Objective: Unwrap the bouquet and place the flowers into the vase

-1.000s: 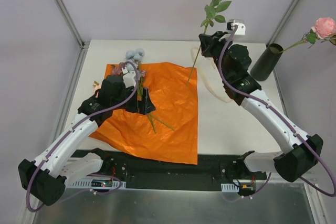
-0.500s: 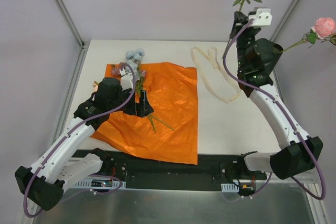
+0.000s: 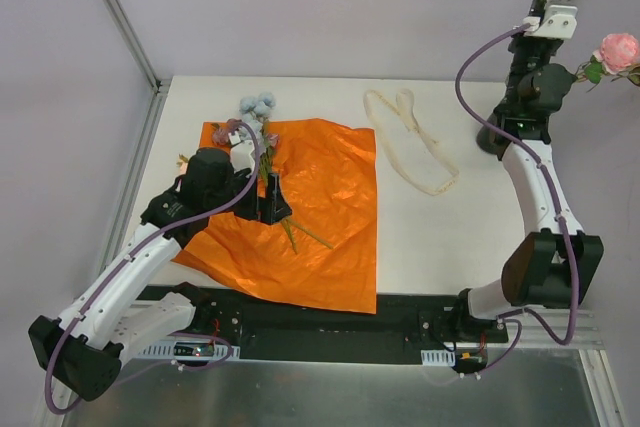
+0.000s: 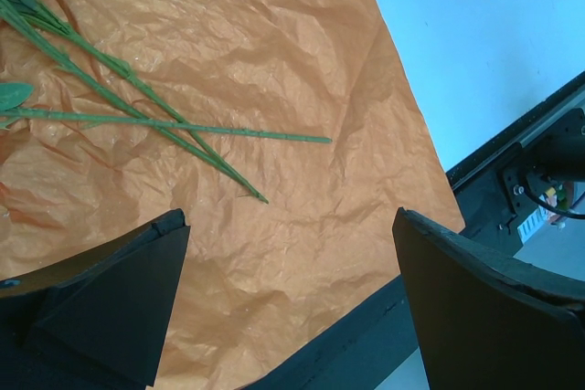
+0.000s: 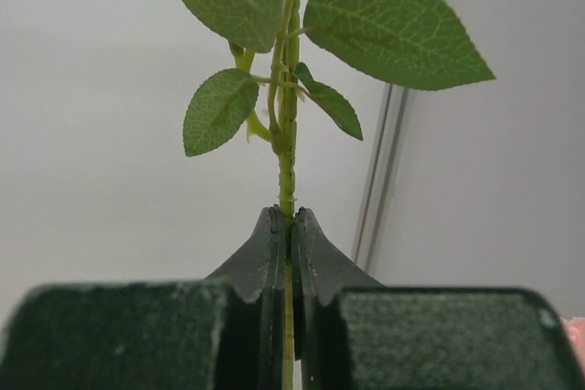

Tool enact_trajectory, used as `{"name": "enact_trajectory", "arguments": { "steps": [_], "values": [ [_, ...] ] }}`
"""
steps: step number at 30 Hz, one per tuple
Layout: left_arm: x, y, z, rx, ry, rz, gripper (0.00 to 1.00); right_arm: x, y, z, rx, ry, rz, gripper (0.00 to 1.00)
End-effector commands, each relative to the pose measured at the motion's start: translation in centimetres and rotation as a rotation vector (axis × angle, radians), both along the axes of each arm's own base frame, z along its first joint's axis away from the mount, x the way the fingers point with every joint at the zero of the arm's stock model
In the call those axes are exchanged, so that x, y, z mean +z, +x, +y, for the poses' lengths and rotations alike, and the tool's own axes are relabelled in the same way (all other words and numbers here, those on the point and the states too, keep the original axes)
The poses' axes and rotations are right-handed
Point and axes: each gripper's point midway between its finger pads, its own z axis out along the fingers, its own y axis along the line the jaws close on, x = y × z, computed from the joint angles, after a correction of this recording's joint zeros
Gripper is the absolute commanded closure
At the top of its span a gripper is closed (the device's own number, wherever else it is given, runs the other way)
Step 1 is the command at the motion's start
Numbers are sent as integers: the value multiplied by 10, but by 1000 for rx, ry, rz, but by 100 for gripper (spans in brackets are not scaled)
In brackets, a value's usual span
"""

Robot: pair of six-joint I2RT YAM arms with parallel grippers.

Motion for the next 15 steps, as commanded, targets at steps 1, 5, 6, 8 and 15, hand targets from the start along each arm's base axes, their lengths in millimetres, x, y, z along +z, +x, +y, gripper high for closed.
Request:
{"name": "enact_trajectory", "arguments": {
  "steps": [1, 5, 6, 8, 15],
  "values": [
    [-1, 2, -3, -13, 13, -6, 1, 26, -1, -19, -28, -88, -122, 100],
    [-4, 2, -3, -15, 15, 6, 1, 10, 13, -42, -54, -111, -105, 100],
    [-4, 3, -3, -14, 17, 6, 1, 7, 18, -46, -52, -110, -102, 100],
    [-4, 4, -3, -13, 19, 6, 1, -4, 28, -51, -49, -109, -79, 100],
    [-5, 6, -2, -4, 31, 5, 1, -53, 52, -71, -68, -57, 1, 100]
  ]
}}
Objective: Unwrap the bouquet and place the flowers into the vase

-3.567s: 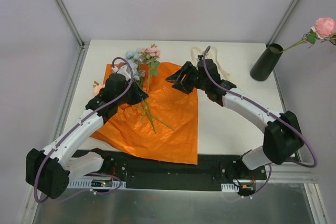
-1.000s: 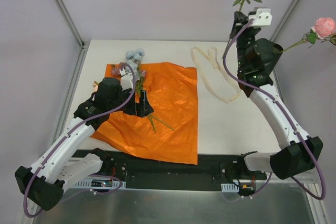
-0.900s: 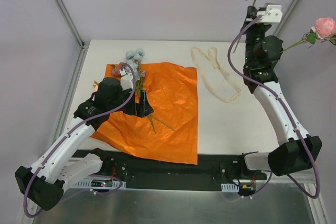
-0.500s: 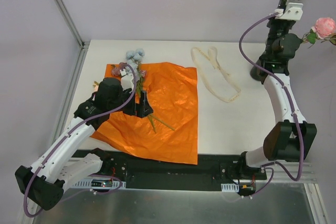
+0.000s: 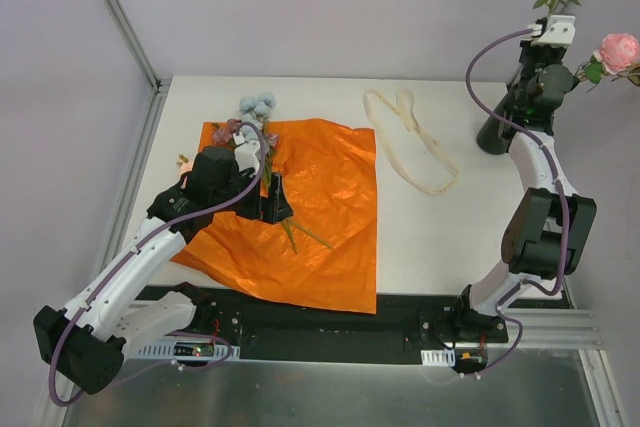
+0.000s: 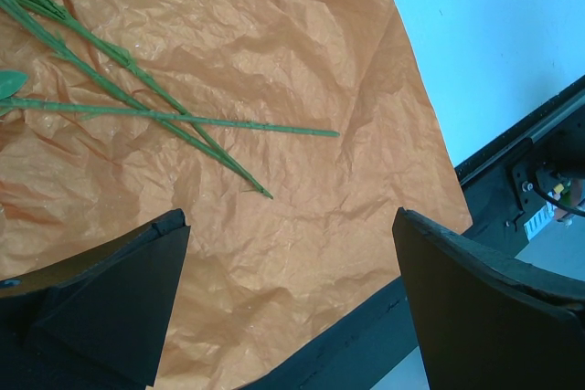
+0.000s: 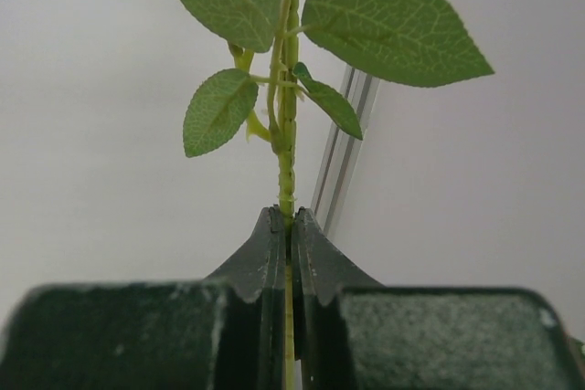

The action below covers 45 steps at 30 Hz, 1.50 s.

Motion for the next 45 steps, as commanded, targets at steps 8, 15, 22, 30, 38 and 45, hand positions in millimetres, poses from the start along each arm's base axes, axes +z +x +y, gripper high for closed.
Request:
{"name": "enact_trajectory", "arguments": {
  "steps": [8, 15, 22, 30, 38, 45],
  "values": [
    [12, 6, 2, 14, 10, -58, 1, -41, 0, -17, -43, 103, 27, 92],
    [12, 3, 2, 13, 1, -52, 1, -65, -10, -27, -107, 289, 163, 72],
    [18, 2, 6, 27, 12, -56, 1, -57, -32, -16, -119, 465, 195, 68],
    [7, 6, 19, 99, 62, -56, 1, -40, -67, -16, -198, 668, 218, 61],
    [-22, 23, 31, 301, 140, 99, 11, -46, -117, 39, -27, 878, 313, 60],
    [-39, 52, 41, 528, 197, 184, 28, -83, -155, 91, 133, 975, 403, 64]
  ]
}}
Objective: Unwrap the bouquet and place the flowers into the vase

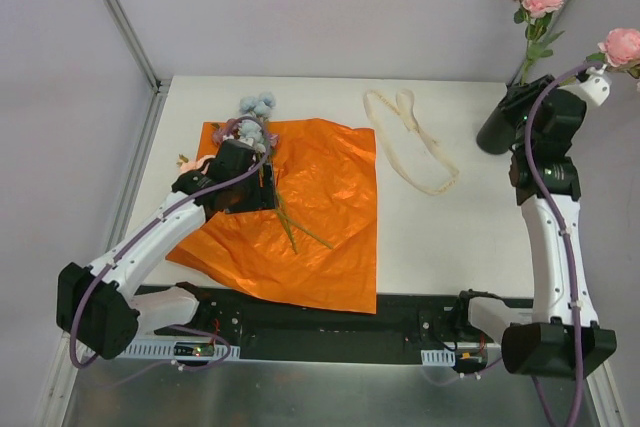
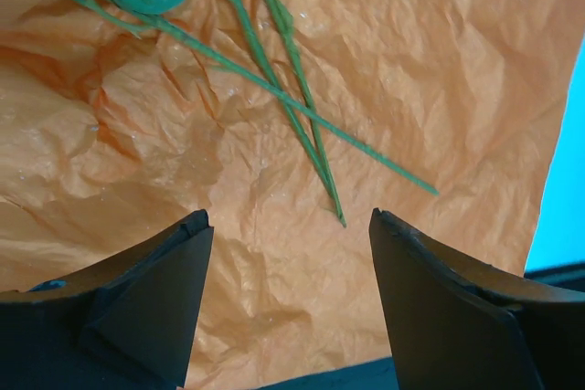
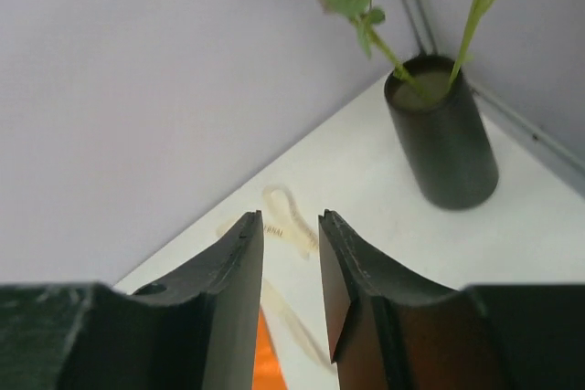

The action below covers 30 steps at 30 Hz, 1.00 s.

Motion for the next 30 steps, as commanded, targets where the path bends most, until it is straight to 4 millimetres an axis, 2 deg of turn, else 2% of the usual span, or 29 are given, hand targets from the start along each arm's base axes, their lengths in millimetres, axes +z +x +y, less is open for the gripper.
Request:
{"name": "enact_trajectory", "arguments": {
  "steps": [1, 3, 7, 10, 12, 15, 21, 26, 30],
  "values": [
    [10, 28, 8, 201, 25, -20, 31, -28, -21, 39, 117, 113, 47, 64],
    [7, 39, 12, 264, 35, -13, 33, -38, -34, 51, 158, 136, 68, 65],
    [-8, 56, 24, 534, -67, 42, 32, -68, -52, 81, 258, 187, 133, 64],
    [-20, 64, 28, 722, -177, 52, 34, -81, -63, 98, 323, 225, 151, 65],
    [-25, 70, 26, 788, -226, 69, 38, -85, -69, 106, 362, 237, 153, 65],
    [-36, 77, 27, 876, -246, 90, 43, -86, -77, 121, 431, 248, 151, 65],
    [-65, 83, 33, 1035, -266, 135, 58, -81, -82, 134, 482, 268, 152, 65],
    [-86, 89, 26, 1038, -241, 188, 60, -77, -86, 134, 487, 267, 145, 65],
    [-97, 88, 30, 1045, -201, 197, 60, -73, -89, 133, 481, 261, 137, 65]
  ]
}}
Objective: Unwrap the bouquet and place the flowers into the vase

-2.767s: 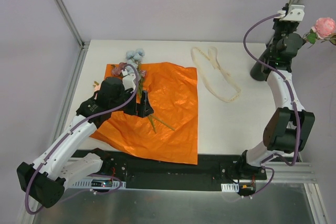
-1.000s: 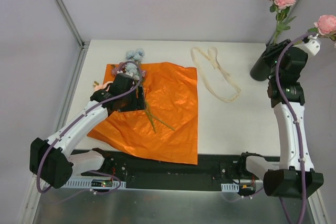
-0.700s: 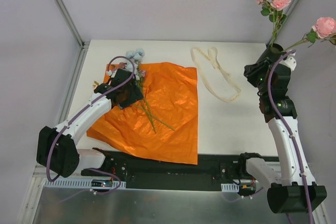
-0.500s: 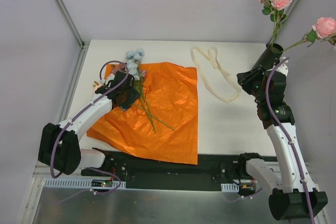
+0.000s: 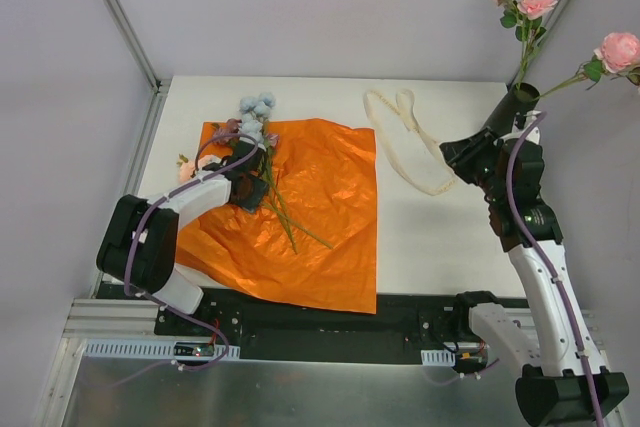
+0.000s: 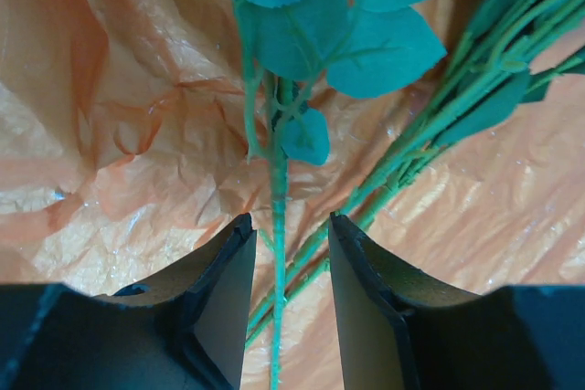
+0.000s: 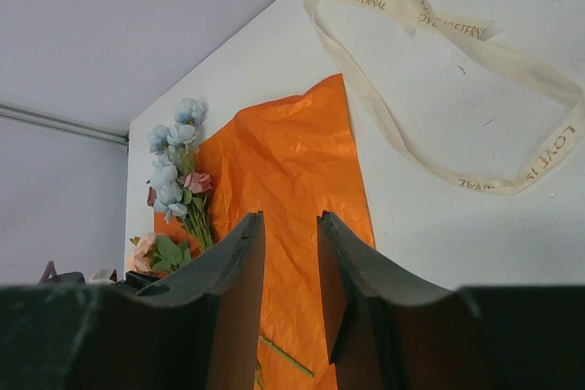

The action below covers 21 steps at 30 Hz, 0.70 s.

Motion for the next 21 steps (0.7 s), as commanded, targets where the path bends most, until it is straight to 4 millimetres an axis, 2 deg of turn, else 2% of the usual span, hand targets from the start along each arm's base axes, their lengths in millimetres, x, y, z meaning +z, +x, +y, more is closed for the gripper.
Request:
{"name": "enact_trajectory", "arguments": {
  "steps": [1, 7, 12, 15, 21],
  "values": [
    [-2, 10, 7, 76, 11, -15, 60, 24, -7, 3, 11, 22, -60, 65],
    [-18, 7, 11, 84, 39, 25, 61, 26, -8, 2, 7, 24, -63, 65],
    [-22, 6, 12, 74, 55, 36, 67, 29, -10, 3, 9, 30, -66, 65],
    [-20, 6, 15, 77, 61, 29, 73, 32, -11, 0, -1, 25, -75, 65],
    [-13, 6, 19, 77, 72, 2, 97, 37, -17, -2, -6, 16, -89, 65]
  ]
}}
